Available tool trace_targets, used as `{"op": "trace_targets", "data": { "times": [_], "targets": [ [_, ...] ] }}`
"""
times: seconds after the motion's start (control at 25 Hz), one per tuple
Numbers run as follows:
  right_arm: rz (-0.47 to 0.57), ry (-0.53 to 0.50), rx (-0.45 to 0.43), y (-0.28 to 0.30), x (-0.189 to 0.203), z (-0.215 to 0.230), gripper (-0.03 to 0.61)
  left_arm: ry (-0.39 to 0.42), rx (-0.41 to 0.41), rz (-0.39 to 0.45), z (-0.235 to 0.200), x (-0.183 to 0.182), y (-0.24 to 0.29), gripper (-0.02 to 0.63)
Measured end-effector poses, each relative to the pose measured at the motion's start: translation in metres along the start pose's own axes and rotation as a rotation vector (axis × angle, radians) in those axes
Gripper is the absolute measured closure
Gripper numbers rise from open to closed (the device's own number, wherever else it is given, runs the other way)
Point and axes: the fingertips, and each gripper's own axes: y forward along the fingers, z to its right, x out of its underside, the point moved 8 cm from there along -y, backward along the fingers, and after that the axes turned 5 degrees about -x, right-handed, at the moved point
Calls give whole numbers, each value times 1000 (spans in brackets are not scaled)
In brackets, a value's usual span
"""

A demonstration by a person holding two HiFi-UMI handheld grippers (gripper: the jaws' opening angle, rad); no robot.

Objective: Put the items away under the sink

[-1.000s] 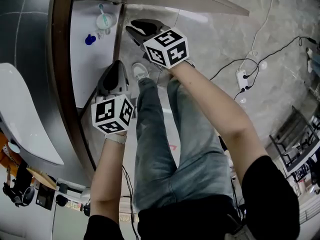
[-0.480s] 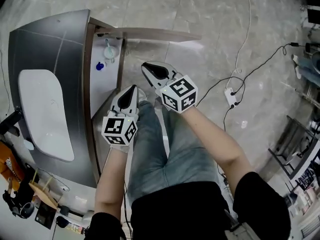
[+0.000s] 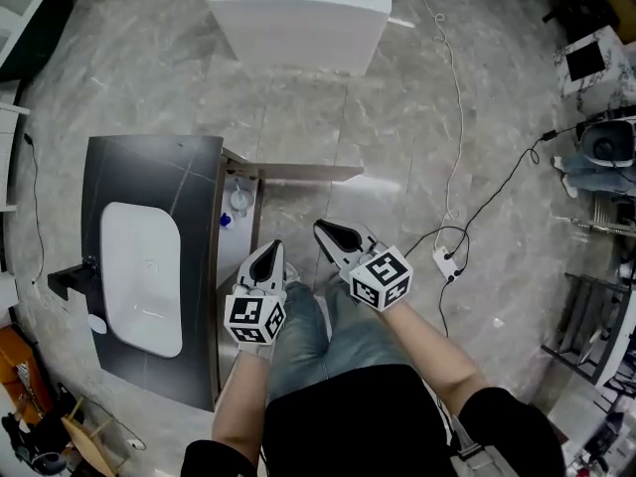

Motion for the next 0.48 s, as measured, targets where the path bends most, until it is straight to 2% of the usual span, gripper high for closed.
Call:
{"op": "trace_targets", "data": {
  "times": [0.24,0.48],
  "targets": [
    [42,-8,54,-46,-49,-32,535,35,34,58,22,-56,-36,591],
    [92,-59,75,-82,-96,-60,534,117,83,132,49,-100,-59,592]
  ]
}}
